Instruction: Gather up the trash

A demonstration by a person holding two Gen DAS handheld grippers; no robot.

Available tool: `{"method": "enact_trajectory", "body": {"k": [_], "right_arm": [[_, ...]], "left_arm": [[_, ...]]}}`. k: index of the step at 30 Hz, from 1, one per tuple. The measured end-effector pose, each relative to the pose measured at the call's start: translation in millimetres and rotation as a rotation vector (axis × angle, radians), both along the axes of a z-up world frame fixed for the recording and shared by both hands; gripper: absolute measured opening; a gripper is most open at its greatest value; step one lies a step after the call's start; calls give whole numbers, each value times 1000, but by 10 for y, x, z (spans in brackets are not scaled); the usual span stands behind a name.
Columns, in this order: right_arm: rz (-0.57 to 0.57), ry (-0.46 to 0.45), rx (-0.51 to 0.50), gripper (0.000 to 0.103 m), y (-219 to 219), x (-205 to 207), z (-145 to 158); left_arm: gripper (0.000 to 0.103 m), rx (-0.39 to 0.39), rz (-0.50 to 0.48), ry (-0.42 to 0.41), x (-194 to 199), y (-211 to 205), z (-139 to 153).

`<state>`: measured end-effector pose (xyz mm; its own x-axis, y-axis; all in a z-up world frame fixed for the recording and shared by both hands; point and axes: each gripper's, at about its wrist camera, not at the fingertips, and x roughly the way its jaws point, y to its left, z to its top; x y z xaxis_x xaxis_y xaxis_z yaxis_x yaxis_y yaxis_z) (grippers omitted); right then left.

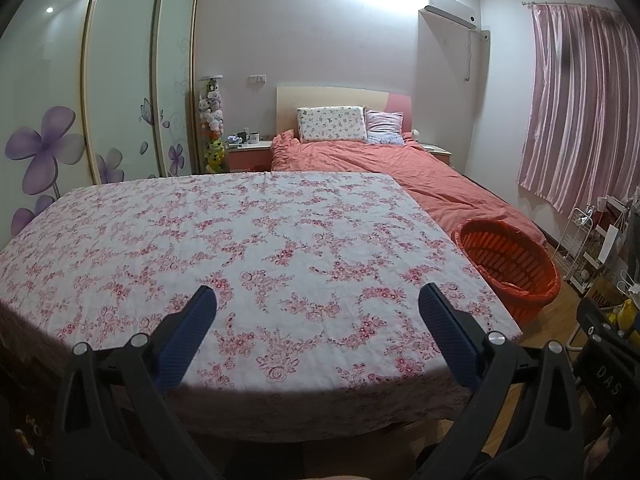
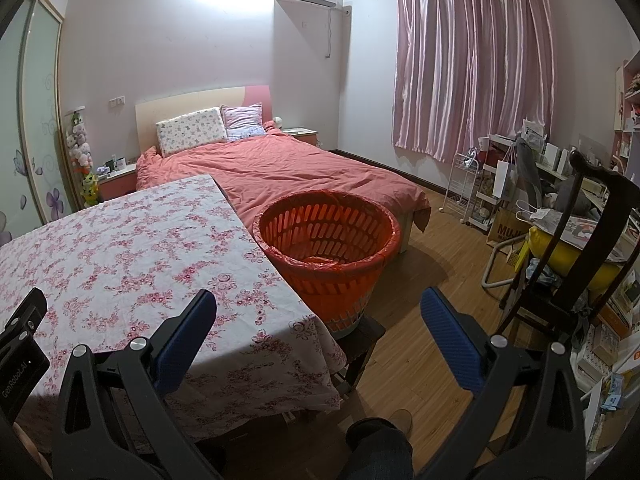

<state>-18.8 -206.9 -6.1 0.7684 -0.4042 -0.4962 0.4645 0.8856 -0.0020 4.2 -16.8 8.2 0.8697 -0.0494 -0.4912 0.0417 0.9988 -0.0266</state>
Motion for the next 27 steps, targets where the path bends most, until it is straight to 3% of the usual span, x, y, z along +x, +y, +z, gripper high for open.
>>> {"method": "enact_trajectory", "body": {"k": [27], "right_arm": [[0, -1, 0, 101, -8, -1, -1]], "left_arm": [[99, 1, 2, 3, -4, 6, -15]]}}
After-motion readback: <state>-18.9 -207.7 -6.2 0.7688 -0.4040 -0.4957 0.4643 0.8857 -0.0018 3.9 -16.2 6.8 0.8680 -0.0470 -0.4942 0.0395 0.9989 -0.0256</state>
